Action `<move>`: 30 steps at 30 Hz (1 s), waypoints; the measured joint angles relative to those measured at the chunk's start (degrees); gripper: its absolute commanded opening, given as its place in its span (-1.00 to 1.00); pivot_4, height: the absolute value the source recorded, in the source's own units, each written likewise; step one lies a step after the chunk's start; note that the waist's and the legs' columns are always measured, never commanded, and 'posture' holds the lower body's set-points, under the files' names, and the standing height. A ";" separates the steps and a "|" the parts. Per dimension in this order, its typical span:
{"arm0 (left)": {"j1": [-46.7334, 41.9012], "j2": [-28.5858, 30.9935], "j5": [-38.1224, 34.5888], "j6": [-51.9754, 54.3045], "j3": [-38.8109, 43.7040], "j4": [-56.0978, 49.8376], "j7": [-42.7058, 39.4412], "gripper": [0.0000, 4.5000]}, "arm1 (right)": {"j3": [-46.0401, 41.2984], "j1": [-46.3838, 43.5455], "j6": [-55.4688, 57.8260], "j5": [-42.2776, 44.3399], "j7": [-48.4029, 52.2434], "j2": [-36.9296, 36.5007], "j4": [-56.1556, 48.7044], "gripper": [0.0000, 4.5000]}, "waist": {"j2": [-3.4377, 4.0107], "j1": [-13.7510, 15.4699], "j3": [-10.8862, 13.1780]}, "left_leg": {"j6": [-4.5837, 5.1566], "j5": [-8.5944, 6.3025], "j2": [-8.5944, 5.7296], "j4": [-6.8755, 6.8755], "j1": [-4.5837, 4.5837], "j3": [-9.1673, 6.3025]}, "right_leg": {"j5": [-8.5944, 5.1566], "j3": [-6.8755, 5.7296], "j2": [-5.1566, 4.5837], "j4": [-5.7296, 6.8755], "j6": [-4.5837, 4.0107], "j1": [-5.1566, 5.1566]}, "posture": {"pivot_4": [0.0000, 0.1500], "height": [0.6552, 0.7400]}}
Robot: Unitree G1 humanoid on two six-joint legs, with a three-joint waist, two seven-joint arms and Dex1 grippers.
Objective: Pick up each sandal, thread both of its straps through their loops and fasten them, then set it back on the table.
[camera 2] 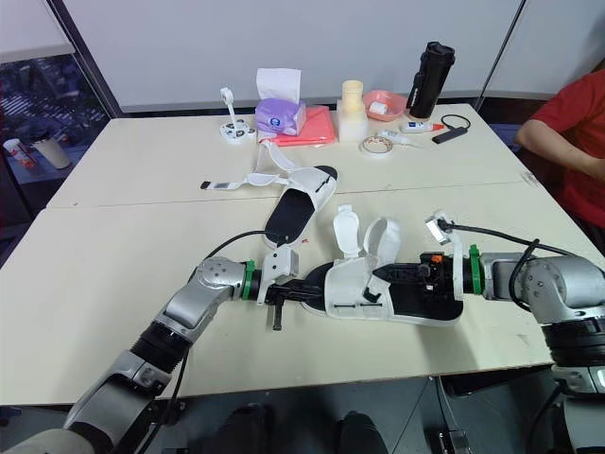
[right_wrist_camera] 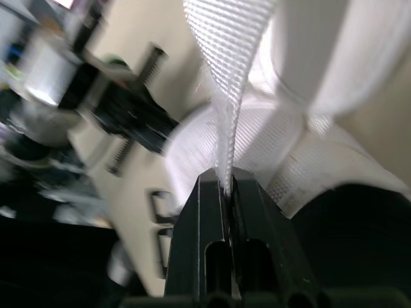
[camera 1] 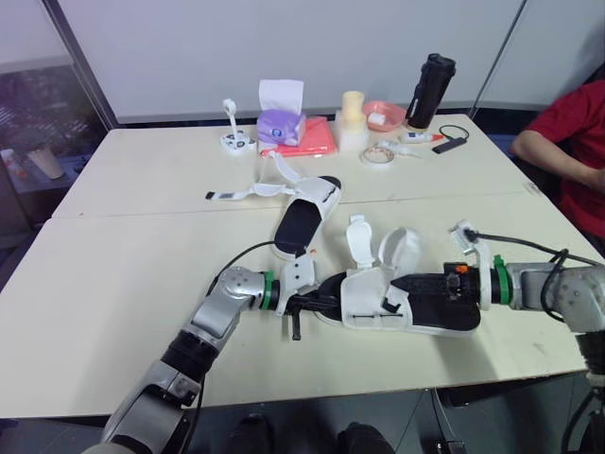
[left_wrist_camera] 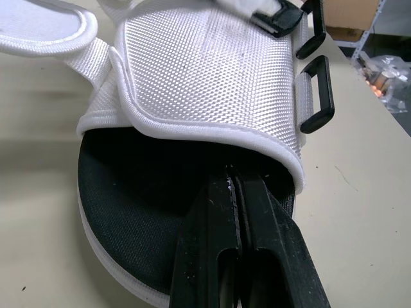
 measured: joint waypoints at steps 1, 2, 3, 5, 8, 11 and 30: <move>0.00 -0.01 0.00 0.00 0.00 0.00 0.01 -1.00 | 0.63 0.10 -1.21 -1.28 0.54 -0.11 -0.46 -0.96 | 0.00 0.00 0.00 | 0.00 0.00 0.00 0.00 0.00 0.00 | 0.00 0.00 0.00 0.00 0.00 0.00 | 1.00 1.00; 0.00 -0.06 0.00 -0.03 -0.01 0.00 0.03 -1.00 | 1.14 0.37 -2.41 -2.57 1.25 -0.42 -1.11 -0.96 | 0.00 0.03 0.00 | 0.00 0.00 0.00 0.00 0.00 0.00 | 0.00 0.00 0.00 0.00 0.00 0.00 | 1.00 1.00; 0.00 -0.06 0.00 -0.04 -0.02 0.01 0.03 -1.00 | 1.40 0.56 -3.48 -3.54 2.07 -0.67 -1.70 -0.96 | 0.00 0.04 0.00 | 0.00 0.00 0.00 0.00 0.00 0.00 | 0.00 0.00 0.00 0.00 0.00 0.00 | 1.00 1.00; 0.00 -0.10 0.00 -0.07 -0.02 0.02 0.07 -1.00 | 1.69 0.80 -5.14 -5.06 3.78 -1.10 -2.47 -0.96 | 0.00 0.04 0.00 | 0.00 0.00 0.00 0.00 0.00 0.00 | 0.00 0.00 0.00 0.00 0.00 0.00 | 1.00 1.00; 0.00 -0.27 0.01 -0.10 -0.01 0.14 0.27 -1.00 | 1.72 0.78 -5.61 -5.34 6.44 -1.57 -2.78 -0.96 | 0.00 0.04 0.00 | 0.00 0.00 0.00 0.00 0.00 0.00 | 0.00 0.00 0.00 -0.01 0.00 0.01 | 1.00 1.00; 0.00 -0.56 0.02 -0.10 -0.01 0.26 0.53 -1.00 | 0.42 0.48 -3.81 -3.90 7.74 -1.42 -2.76 -0.96 | -0.01 -0.02 0.00 | 0.00 0.00 0.00 -0.01 0.00 0.00 | 0.00 0.00 0.00 -0.01 0.00 0.00 | 1.00 1.00; 0.15 -1.16 -0.12 0.09 0.33 0.60 0.75 -1.00 | 3.01 5.29 -10.50 -9.33 11.57 -1.83 -12.11 -0.96 | -0.01 -0.08 0.00 | 0.00 0.00 0.00 -0.02 0.00 0.01 | 0.00 0.00 0.00 -0.01 0.01 -0.02 | 1.00 1.00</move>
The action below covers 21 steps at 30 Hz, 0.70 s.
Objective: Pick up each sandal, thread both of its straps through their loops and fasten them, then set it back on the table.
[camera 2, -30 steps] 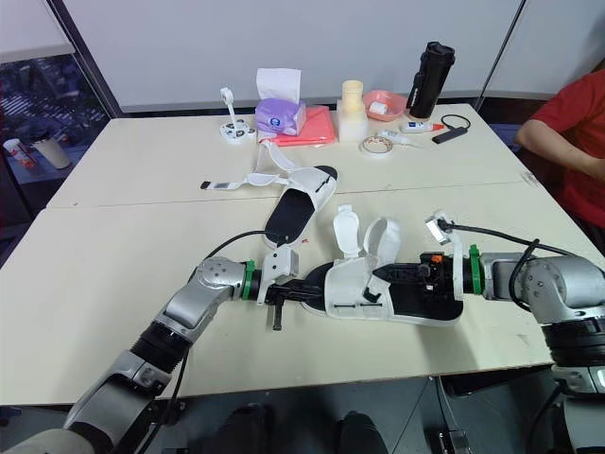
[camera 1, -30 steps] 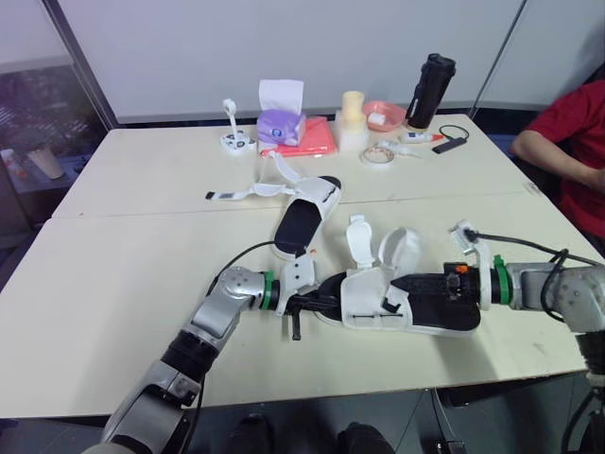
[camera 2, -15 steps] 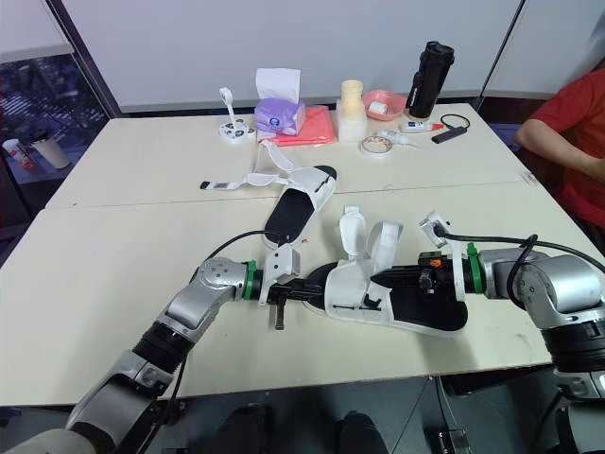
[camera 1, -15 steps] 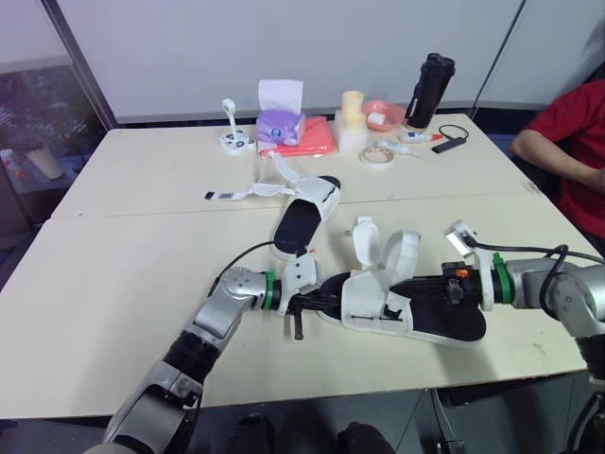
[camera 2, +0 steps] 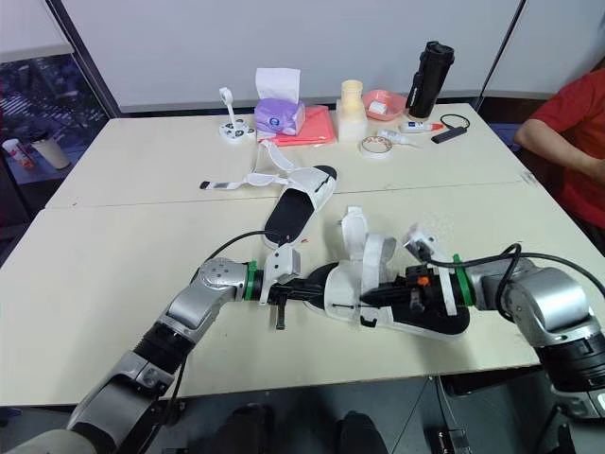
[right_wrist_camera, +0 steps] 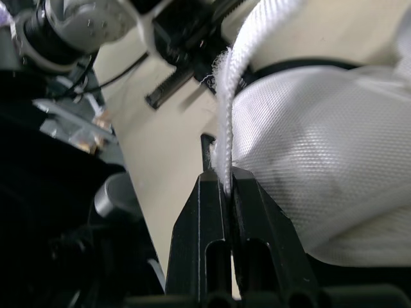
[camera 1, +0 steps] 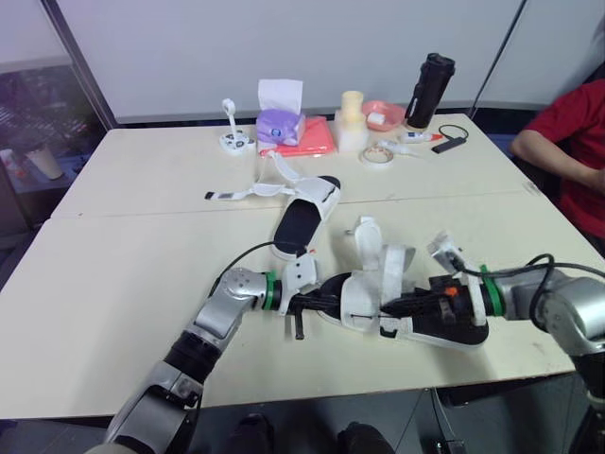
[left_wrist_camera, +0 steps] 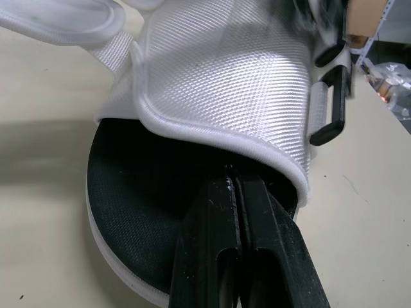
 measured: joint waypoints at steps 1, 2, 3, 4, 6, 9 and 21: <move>0.02 -0.03 -0.02 -0.01 0.00 -0.02 0.00 -1.00 | 0.23 0.42 -0.90 -0.71 0.45 -0.37 -0.55 -0.96 | 0.00 0.03 0.00 | 0.00 0.00 0.00 0.00 0.00 -0.01 | 0.00 -0.01 0.00 0.00 0.00 0.01 | 1.00 1.00; 0.02 -0.03 -0.03 -0.01 0.00 -0.02 -0.02 -1.00 | 0.44 0.81 -1.71 -1.07 0.89 -0.69 -0.90 -0.96 | 0.00 0.04 0.00 | 0.00 0.00 0.00 0.00 0.00 -0.01 | 0.00 -0.01 0.00 0.00 0.00 0.01 | 1.00 1.00; 0.02 -0.04 -0.05 -0.02 0.00 -0.02 -0.03 -1.00 | 0.46 1.11 -2.53 -1.67 1.21 -0.76 -1.08 -0.96 | 0.00 0.03 0.00 | 0.00 0.00 0.00 0.00 0.00 0.00 | 0.00 0.00 0.00 -0.01 0.00 0.01 | 1.00 1.00; 0.02 -0.04 -0.05 -0.02 0.00 -0.02 -0.03 -1.00 | 0.45 1.19 -2.94 -1.97 1.28 -0.76 -1.11 -0.86 | 0.00 0.02 0.00 | 0.00 0.00 0.00 0.01 0.01 0.00 | 0.00 0.00 0.00 0.00 0.00 0.02 | 1.00 1.00; 0.06 -0.05 -0.05 -0.01 0.01 -0.02 0.00 -1.00 | 0.04 1.20 -3.58 -2.25 0.90 -0.58 -0.99 -0.60 | 0.00 0.05 0.00 | 0.00 0.00 0.00 0.01 0.01 -0.01 | 0.00 -0.01 0.00 0.00 0.00 0.03 | 1.00 1.00; 0.32 -0.11 -0.11 0.07 0.10 -0.04 0.11 -1.00 | -2.66 2.45 -3.31 -1.60 -0.40 0.18 -0.59 0.05 | 0.00 0.09 0.00 | 0.00 0.00 0.00 0.00 0.01 -0.01 | 0.00 0.00 0.00 -0.01 0.00 0.02 | 1.00 1.00; 2.69 1.27 -3.34 7.71 -1.16 -5.95 -4.48 -1.00 | -26.92 20.05 7.24 6.28 -10.24 -1.04 -7.92 0.73 | 0.01 0.15 -0.01 | 0.00 0.00 0.00 -0.06 0.01 0.00 | 0.00 0.01 -0.01 -0.02 0.00 0.02 | 1.00 1.00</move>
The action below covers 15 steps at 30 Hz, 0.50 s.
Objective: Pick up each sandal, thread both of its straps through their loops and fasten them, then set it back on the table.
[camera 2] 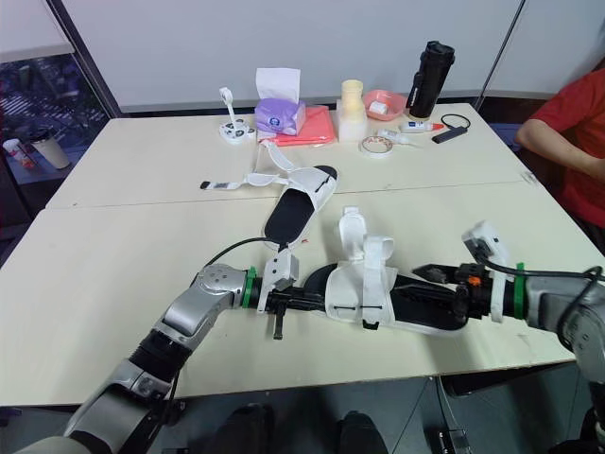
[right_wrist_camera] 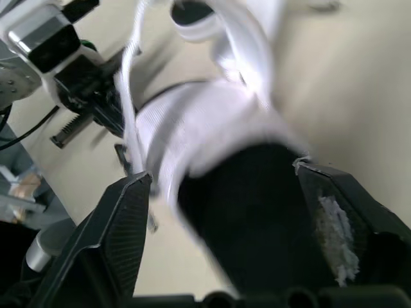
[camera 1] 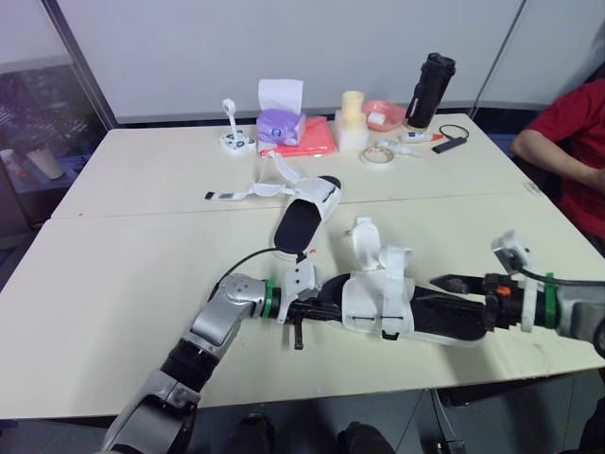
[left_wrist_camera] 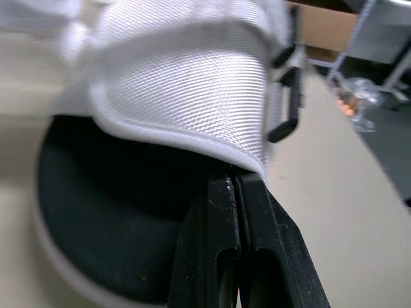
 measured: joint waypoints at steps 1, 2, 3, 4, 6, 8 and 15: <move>-0.03 0.13 -0.15 0.49 -0.31 -0.19 -0.67 -1.00 | -1.22 1.70 1.04 0.92 0.05 -0.41 -1.62 0.73 | 0.00 -0.04 0.00 | 0.00 0.00 0.00 0.02 0.00 0.00 | 0.00 0.00 0.00 -0.01 0.00 0.01 | 1.00 1.00; -0.07 0.13 -0.29 0.87 -0.52 -0.27 -0.92 -1.00 | -2.31 3.15 1.96 1.83 0.10 -0.58 -3.23 0.73 | 0.00 -0.04 0.00 | 0.00 0.00 0.00 0.03 0.01 0.00 | 0.00 0.00 0.00 -0.01 0.00 0.03 | 1.00 1.00; -0.12 0.04 -0.32 1.01 -0.77 -0.32 -1.15 -1.00 | -3.38 5.08 2.75 3.01 0.18 -0.80 -5.46 0.73 | 0.00 -0.05 0.00 | 0.00 0.00 0.00 0.04 0.01 0.00 | 0.00 0.00 0.00 -0.01 0.00 0.04 | 1.00 1.00; -0.14 -0.06 -0.29 0.97 -0.94 -0.27 -1.34 -1.00 | -3.65 6.53 3.25 3.81 0.24 -0.90 -7.45 0.73 | -0.02 -0.02 0.01 | 0.00 0.00 0.00 0.05 0.03 -0.01 | 0.00 0.00 0.00 -0.01 0.00 0.06 | 1.00 1.00; -0.21 -0.43 -0.21 0.64 -1.20 0.01 -1.34 -1.00 | -3.51 7.75 3.55 4.54 -0.26 -0.74 -9.58 0.73 | -0.02 0.02 0.01 | 0.00 0.00 -0.01 0.06 0.03 0.00 | 0.00 0.00 -0.01 -0.01 0.01 0.08 | 1.00 1.00; -0.46 -1.12 0.08 -0.36 -1.42 1.02 -1.36 -1.00 | -1.98 8.01 3.25 4.74 -1.55 0.36 -10.91 0.73 | -0.03 0.09 0.01 | 0.00 0.00 -0.01 0.07 0.03 -0.01 | 0.00 -0.01 0.00 -0.04 0.01 0.11 | 1.00 1.00; -1.92 -1.53 1.21 -4.32 -1.54 4.20 -1.21 -1.00 | 6.02 5.28 -0.67 1.99 -3.80 3.05 -8.44 0.73 | -0.03 0.10 0.01 | 0.00 0.00 -0.05 0.10 0.04 -0.01 | 0.00 -0.01 -0.05 -0.06 0.01 0.15 | 1.00 1.00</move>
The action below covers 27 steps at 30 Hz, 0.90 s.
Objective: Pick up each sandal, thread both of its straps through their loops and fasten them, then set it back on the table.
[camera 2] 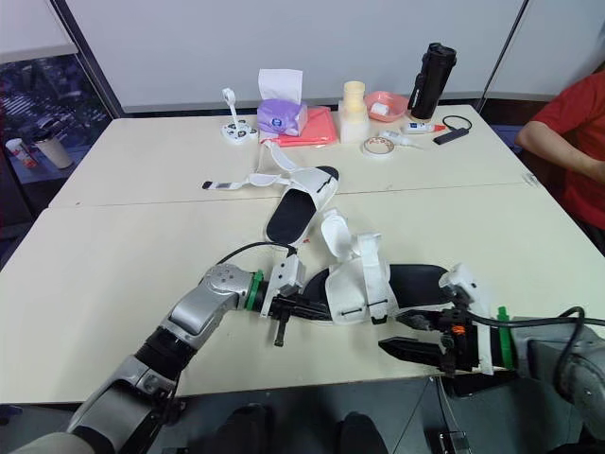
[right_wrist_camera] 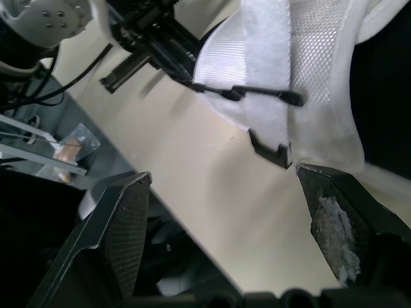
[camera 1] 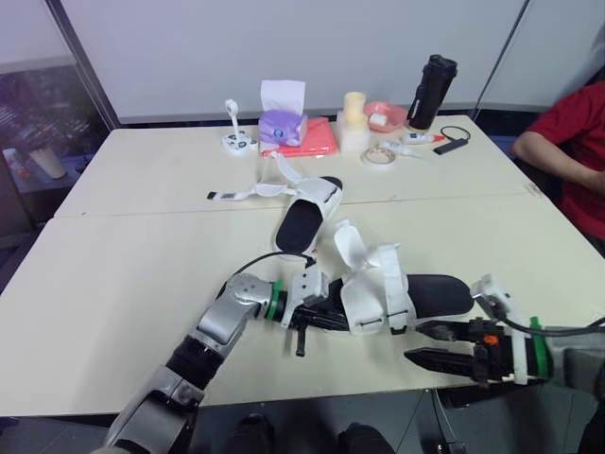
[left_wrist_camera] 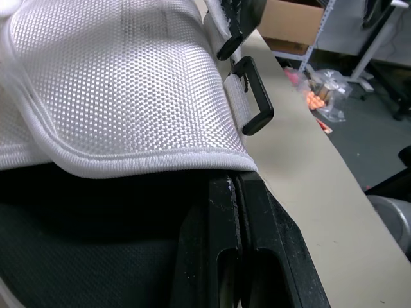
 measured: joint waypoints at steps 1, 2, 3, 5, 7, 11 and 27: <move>0.00 -0.04 0.04 -0.17 0.01 0.13 0.12 -1.00 | 0.57 -0.37 -0.39 -0.20 0.09 -0.02 0.53 0.73 | 0.00 0.02 0.00 | 0.00 0.00 0.00 0.00 0.00 -0.01 | 0.00 -0.01 0.00 0.00 0.00 0.01 | 1.00 1.00; 0.00 -0.04 0.07 -0.23 0.01 0.13 0.24 -1.00 | 1.17 -0.64 -0.77 -0.31 0.23 -0.03 1.14 0.73 | 0.00 0.02 0.00 | 0.00 0.00 0.00 0.00 0.00 -0.01 | 0.00 -0.01 0.00 0.00 0.00 0.01 | 1.00 1.00; 0.01 -0.02 0.09 -0.25 0.03 0.13 0.43 -1.00 | 1.81 -1.05 -1.18 -0.54 0.60 -0.03 2.01 0.73 | 0.00 -0.03 0.00 | 0.00 0.00 0.00 0.00 0.00 -0.01 | 0.00 -0.01 0.00 0.00 0.00 0.01 | 1.00 1.00; 0.07 0.06 0.10 -0.22 0.05 0.06 0.60 -1.00 | 3.21 -2.45 -1.78 -1.02 1.03 0.03 3.86 0.73 | 0.00 -0.08 0.00 | 0.00 0.00 0.00 0.00 0.03 0.00 | 0.00 0.00 0.00 0.00 0.00 0.02 | 1.00 1.00; 0.15 0.09 0.10 -0.16 0.05 -0.11 0.80 -1.00 | 4.48 -3.73 -2.62 -1.77 1.28 0.28 5.39 0.73 | 0.00 -0.07 0.00 | 0.00 0.00 0.00 0.00 0.03 -0.01 | 0.00 0.00 0.01 0.01 0.00 0.02 | 1.00 1.00; 0.61 0.34 0.08 0.08 0.24 -0.78 1.78 -1.00 | 5.64 -5.54 -2.78 -1.69 1.80 1.91 8.39 0.73 | -0.01 -0.23 0.00 | 0.00 0.00 0.02 0.00 0.06 -0.02 | 0.00 0.00 0.02 0.01 0.00 0.04 | 1.00 1.00; 1.31 0.71 0.06 0.45 0.17 -2.06 3.34 -1.00 | 5.85 -3.56 2.13 3.64 1.72 2.55 8.52 -0.98 | 0.01 -0.19 -0.01 | 0.00 0.00 0.02 -0.04 0.04 -0.01 | 0.00 0.00 0.03 0.01 0.00 0.00 | 1.00 1.00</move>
